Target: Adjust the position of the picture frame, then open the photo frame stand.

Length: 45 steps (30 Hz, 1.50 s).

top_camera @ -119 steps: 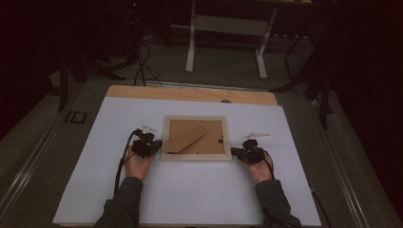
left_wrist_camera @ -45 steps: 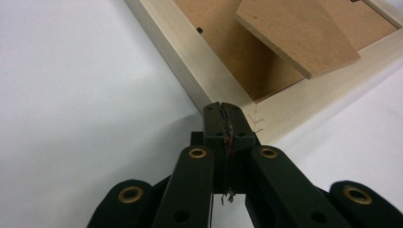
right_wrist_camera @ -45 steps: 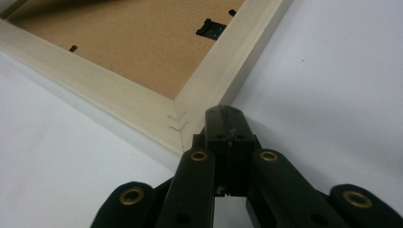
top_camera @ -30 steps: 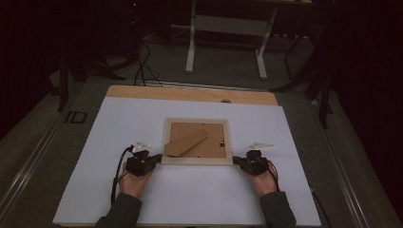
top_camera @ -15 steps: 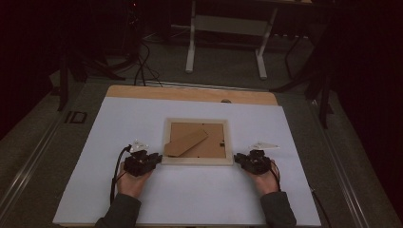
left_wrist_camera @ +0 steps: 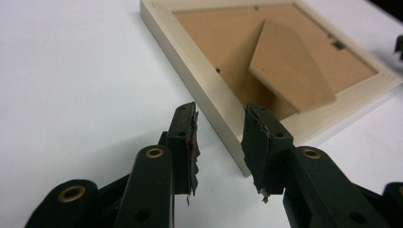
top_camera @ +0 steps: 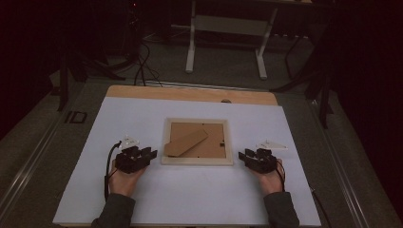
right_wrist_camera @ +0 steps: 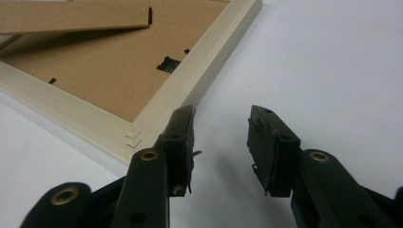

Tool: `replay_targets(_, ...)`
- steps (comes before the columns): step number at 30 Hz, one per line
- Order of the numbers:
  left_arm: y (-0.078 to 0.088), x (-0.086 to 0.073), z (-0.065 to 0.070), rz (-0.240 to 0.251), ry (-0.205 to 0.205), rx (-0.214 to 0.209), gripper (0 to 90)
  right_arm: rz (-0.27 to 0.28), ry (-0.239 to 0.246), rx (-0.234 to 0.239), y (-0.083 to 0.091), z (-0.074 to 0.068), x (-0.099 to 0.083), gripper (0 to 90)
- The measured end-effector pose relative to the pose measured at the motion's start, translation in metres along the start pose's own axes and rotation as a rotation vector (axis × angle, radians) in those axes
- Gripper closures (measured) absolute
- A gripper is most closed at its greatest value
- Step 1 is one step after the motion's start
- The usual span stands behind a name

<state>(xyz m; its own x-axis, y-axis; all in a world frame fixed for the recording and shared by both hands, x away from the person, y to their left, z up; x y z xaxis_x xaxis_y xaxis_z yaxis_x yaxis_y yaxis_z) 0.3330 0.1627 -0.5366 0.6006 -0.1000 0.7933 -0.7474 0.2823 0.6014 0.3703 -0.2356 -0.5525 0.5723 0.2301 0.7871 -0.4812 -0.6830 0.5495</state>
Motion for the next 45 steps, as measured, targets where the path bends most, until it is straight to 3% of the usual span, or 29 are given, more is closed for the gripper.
replay_targets(6, 0.01, 0.009, 0.004, 0.046, -0.031, -0.002, 65.0, -0.022, 0.024, -0.004, -0.002, -0.002, -0.001, 60.2)
replay_targets(13, 0.02, 0.025, 0.016, 0.098, -0.059, -0.048, 62.4, -0.014, 0.029, 0.005, -0.001, -0.004, 0.0, 59.0)
replay_targets(23, 0.02, 0.045, 0.029, 0.059, -0.091, -0.115, 60.7, -0.018, 0.037, 0.013, -0.002, -0.005, 0.0, 58.2)
replay_targets(32, 0.017, 0.06, 0.036, 0.042, -0.07, -0.166, 56.8, -0.007, 0.035, 0.012, 0.0, -0.004, 0.001, 55.9)
replay_targets(39, 0.016, 0.068, 0.04, 0.044, -0.086, -0.187, 56.5, 0.008, 0.031, 0.022, 0.003, -0.005, 0.003, 55.4)
replay_targets(45, 0.012, 0.073, 0.044, 0.039, -0.072, -0.217, 56.6, 0.006, 0.028, 0.032, 0.002, -0.007, 0.003, 55.7)
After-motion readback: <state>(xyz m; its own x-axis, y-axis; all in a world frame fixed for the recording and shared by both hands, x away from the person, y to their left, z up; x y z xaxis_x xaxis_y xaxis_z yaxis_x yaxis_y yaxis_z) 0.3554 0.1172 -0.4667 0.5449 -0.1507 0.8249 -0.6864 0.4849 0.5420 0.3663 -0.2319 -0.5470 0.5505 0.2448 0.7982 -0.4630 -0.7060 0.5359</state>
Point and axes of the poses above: each handheld gripper's, and its own axes: y roughly backward along the jaws, x roughly out of its top, z roughly to its right, the point moved 5 cm from there along -y, roughly forward along the jaws, and after that the axes turned 14 degrees about x, right-handed, at the moved point
